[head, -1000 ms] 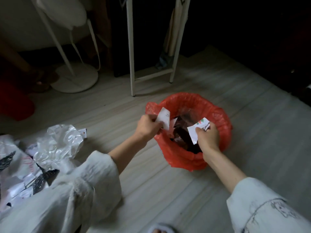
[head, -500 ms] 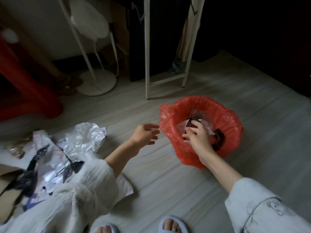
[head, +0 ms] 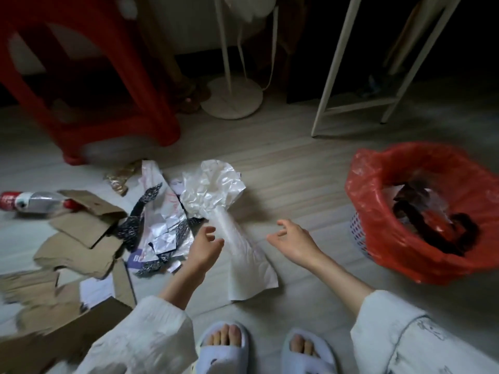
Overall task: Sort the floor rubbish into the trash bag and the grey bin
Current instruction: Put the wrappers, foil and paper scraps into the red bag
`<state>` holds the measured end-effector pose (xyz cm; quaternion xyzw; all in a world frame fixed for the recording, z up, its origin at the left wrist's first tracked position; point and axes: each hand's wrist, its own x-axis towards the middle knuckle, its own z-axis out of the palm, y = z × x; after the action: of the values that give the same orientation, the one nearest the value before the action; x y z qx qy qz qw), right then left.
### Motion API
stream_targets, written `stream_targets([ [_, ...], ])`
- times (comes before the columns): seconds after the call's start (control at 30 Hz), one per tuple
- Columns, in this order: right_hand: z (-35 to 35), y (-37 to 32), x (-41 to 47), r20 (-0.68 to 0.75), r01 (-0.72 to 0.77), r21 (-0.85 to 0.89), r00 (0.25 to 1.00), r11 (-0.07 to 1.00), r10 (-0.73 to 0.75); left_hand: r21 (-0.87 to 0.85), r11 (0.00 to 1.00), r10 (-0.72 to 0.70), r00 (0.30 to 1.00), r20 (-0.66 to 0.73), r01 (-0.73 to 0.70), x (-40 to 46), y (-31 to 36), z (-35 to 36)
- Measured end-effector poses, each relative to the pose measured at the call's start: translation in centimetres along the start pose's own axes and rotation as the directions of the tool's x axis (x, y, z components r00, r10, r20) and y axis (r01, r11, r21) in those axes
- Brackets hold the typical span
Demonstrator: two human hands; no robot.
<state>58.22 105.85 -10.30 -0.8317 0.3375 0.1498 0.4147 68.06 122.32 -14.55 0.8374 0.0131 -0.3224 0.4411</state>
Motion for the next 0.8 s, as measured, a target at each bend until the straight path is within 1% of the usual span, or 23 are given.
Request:
stream_targets([
  [0.03, 1.4, 0.0, 0.7, 0.041, -0.015, -0.022, 0.999, 1.000, 0.016, 0.025, 1.000, -0.004, 1.000, -0.013, 0.004, 0.7, -0.9, 0.1],
  [0.07, 3.1, 0.0, 1.4, 0.095, -0.021, -0.061, 0.995, 0.998, 0.027, 0.084, 0.996, 0.034, 0.999, -0.019, -0.033, 1.3, -1.7, 0.2],
  [0.1, 4.6, -0.1, 1.7, 0.137, -0.011, -0.120, 0.990, 0.993, 0.027, 0.191, 0.975, 0.117, 0.993, 0.000, -0.115, 1.7, -2.2, 0.5],
  [0.13, 6.2, 0.0, 1.9, 0.165, 0.011, -0.203, 0.986, 0.979, 0.023, 0.339, 0.912, 0.232, 0.972, 0.042, -0.232, 2.0, -2.6, 0.7],
  [0.17, 7.5, 0.1, 2.1, 0.181, 0.039, -0.298, 0.983, 0.954, 0.016, 0.502, 0.785, 0.365, 0.926, 0.099, -0.363, 2.4, -3.0, 0.8],
  [0.2, 8.7, 0.4, 2.4, 0.199, 0.057, -0.376, 0.980, 0.925, 0.021, 0.655, 0.588, 0.486, 0.854, 0.183, -0.475, 3.3, -3.7, 0.9],
  [0.23, 9.4, 0.8, 2.7, 0.213, 0.061, -0.425, 0.976, 0.903, 0.034, 0.754, 0.388, 0.555, 0.788, 0.269, -0.530, 4.2, -4.0, 0.7],
  [0.27, 9.7, 1.3, 3.1, 0.217, 0.052, -0.443, 0.975, 0.895, 0.050, 0.805, 0.239, 0.576, 0.747, 0.332, -0.543, 5.2, -4.2, 0.6],
  [0.3, 9.9, 1.9, 3.5, 0.217, 0.040, -0.439, 0.974, 0.898, 0.063, 0.822, 0.154, 0.565, 0.732, 0.382, -0.548, 6.1, -4.1, 0.5],
  [0.33, 9.8, 2.4, 3.8, 0.214, 0.031, -0.421, 0.975, 0.906, 0.066, 0.826, 0.096, 0.539, 0.727, 0.425, -0.555, 6.8, -3.6, 0.3],
  [0.37, 9.6, 2.8, 4.2, 0.215, 0.023, -0.389, 0.974, 0.921, 0.067, 0.822, 0.062, 0.513, 0.724, 0.460, -0.566, 7.3, -3.1, 0.3],
  [0.4, 9.5, 3.2, 4.6, 0.217, 0.014, -0.350, 0.974, 0.937, 0.067, 0.806, 0.038, 0.504, 0.708, 0.495, -0.590, 7.7, -2.5, 0.3],
  [0.43, 9.2, 3.4, 5.0, 0.220, 0.010, -0.301, 0.974, 0.954, 0.059, 0.784, 0.031, 0.510, 0.684, 0.522, -0.620, 7.9, -1.9, 0.4],
  [0.47, 8.9, 3.7, 5.3, 0.225, 0.001, -0.233, 0.973, 0.972, 0.053, 0.756, 0.057, 0.518, 0.667, 0.535, -0.652, 8.1, -1.3, 0.7],
  [0.53, 7.8, 4.5, 5.9, 0.225, -0.049, -0.070, 0.972, 0.996, 0.064, 0.696, 0.184, 0.551, 0.659, 0.512, -0.694, 8.0, -0.4, 1.4],
  [0.57, 7.1, 5.0, 6.0, 0.207, -0.057, -0.029, 0.976, 0.998, 0.062, 0.660, 0.239, 0.576, 0.651, 0.494, -0.712, 8.0, -0.3, 1.9],
  [0.63, 5.6, 6.3, 6.0, 0.114, -0.061, -0.012, 0.991, 0.998, 0.062, 0.610, 0.303, 0.655, 0.625, 0.425, -0.732, 7.9, -0.6, 2.6],
  [0.67, 4.8, 6.9, 6.0, 0.055, -0.085, 0.045, 0.995, 0.995, 0.082, 0.595, 0.352, 0.696, 0.627, 0.349, -0.722, 7.7, -0.9, 2.9],
  [0.7, 4.2, 7.6, 5.9, 0.017, -0.124, 0.168, 0.992, 0.978, 0.123, 0.554, 0.440, 0.726, 0.643, 0.244, -0.706, 7.6, -1.2, 2.9],
  [0.73, 3.6, 8.3, 5.7, 0.016, -0.173, 0.341, 0.984, 0.924, 0.178, 0.472, 0.563, 0.713, 0.688, 0.138, -0.678, 7.3, -1.4, 3.0],
  [0.77, 3.0, 9.0, 5.5, 0.047, -0.220, 0.514, 0.972, 0.829, 0.228, 0.354, 0.706, 0.640, 0.767, 0.052, -0.614, 6.9, -1.6, 2.9],
  [0.8, 2.5, 9.3, 5.1, 0.097, -0.259, 0.653, 0.961, 0.711, 0.260, 0.223, 0.835, 0.514, 0.858, 0.014, -0.504, 6.3, -1.8, 2.9],
])
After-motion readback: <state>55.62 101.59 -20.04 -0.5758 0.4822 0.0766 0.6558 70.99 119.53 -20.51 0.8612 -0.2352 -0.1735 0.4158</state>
